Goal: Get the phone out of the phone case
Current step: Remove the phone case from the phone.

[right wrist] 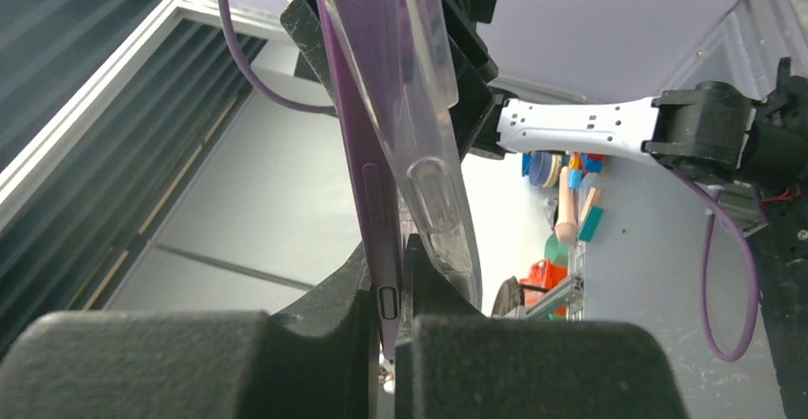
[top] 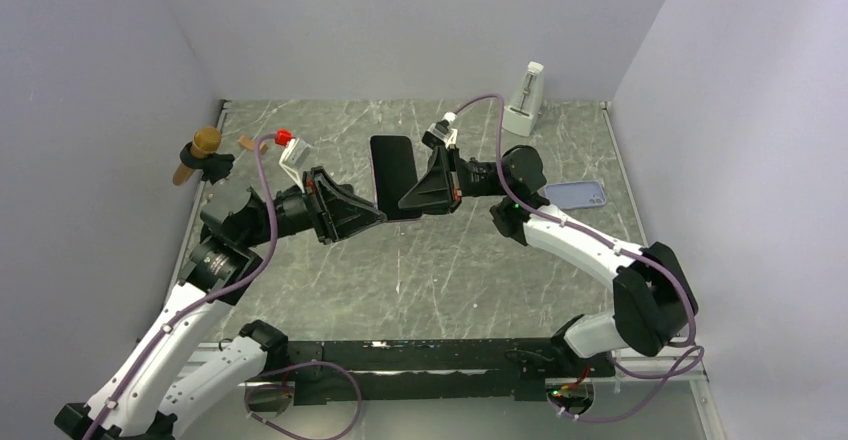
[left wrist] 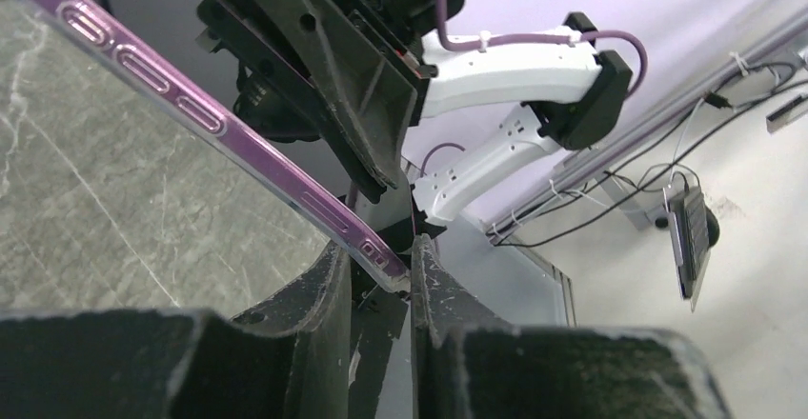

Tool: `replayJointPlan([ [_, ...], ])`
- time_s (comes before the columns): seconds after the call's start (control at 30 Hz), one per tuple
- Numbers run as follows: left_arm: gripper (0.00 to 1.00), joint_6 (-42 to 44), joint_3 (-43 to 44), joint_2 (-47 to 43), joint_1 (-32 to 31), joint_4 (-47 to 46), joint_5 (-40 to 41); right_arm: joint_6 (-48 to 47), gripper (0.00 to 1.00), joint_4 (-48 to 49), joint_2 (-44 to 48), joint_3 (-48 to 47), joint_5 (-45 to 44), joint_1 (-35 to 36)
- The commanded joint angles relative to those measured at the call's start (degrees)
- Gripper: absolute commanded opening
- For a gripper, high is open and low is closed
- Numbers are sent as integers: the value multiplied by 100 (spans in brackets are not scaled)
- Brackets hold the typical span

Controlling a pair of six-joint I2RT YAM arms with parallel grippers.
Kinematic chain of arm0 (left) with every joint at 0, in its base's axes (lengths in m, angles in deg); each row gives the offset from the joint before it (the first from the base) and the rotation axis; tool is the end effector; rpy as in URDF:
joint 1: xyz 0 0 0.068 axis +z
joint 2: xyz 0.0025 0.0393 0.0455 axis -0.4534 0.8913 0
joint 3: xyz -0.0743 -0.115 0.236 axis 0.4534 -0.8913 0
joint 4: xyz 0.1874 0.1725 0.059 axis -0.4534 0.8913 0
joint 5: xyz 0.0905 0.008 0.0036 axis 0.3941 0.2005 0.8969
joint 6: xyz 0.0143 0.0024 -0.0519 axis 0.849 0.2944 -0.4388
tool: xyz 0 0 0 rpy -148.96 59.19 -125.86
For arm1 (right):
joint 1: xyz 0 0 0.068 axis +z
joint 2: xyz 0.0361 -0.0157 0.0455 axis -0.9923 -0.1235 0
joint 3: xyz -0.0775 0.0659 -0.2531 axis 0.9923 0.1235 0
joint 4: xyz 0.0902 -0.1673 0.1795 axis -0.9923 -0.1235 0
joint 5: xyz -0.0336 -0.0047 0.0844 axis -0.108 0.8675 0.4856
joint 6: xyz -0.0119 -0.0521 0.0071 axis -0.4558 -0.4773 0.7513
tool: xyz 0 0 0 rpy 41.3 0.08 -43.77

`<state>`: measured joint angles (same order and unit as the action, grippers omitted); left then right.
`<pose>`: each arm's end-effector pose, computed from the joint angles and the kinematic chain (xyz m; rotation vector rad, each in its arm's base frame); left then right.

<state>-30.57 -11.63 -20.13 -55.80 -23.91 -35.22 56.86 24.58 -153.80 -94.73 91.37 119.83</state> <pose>0.1298 -0.0988 0.3998 0.4587 1.6419 -1.5244 0.2232 0.2066 0.3548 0.3315 -1.9283 -2.4432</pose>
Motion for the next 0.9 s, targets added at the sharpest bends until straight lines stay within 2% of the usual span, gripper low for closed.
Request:
replayJointPlan([
  [0.0,1,1608,-63,17,-40,172,-1052,2096,0,1270,40,-192,-25,87],
  [0.1,0,1796,-40,54,-38,229,-1125,2350,0,1630,-60,-189,-40,91],
  [0.3,0,2786,376,213,-31,1496,-498,2477,0,1765,-109,-194,-91,130],
  [0.57,0,3571,447,271,-15,1989,-257,2973,0,2461,-228,74,-163,144],
  [0.7,0,3361,355,317,-12,1786,-82,2478,0,1826,-102,70,-41,140],
  [0.87,0,2419,-121,158,-14,1376,944,1024,0,-53,191,-73,114,82],
])
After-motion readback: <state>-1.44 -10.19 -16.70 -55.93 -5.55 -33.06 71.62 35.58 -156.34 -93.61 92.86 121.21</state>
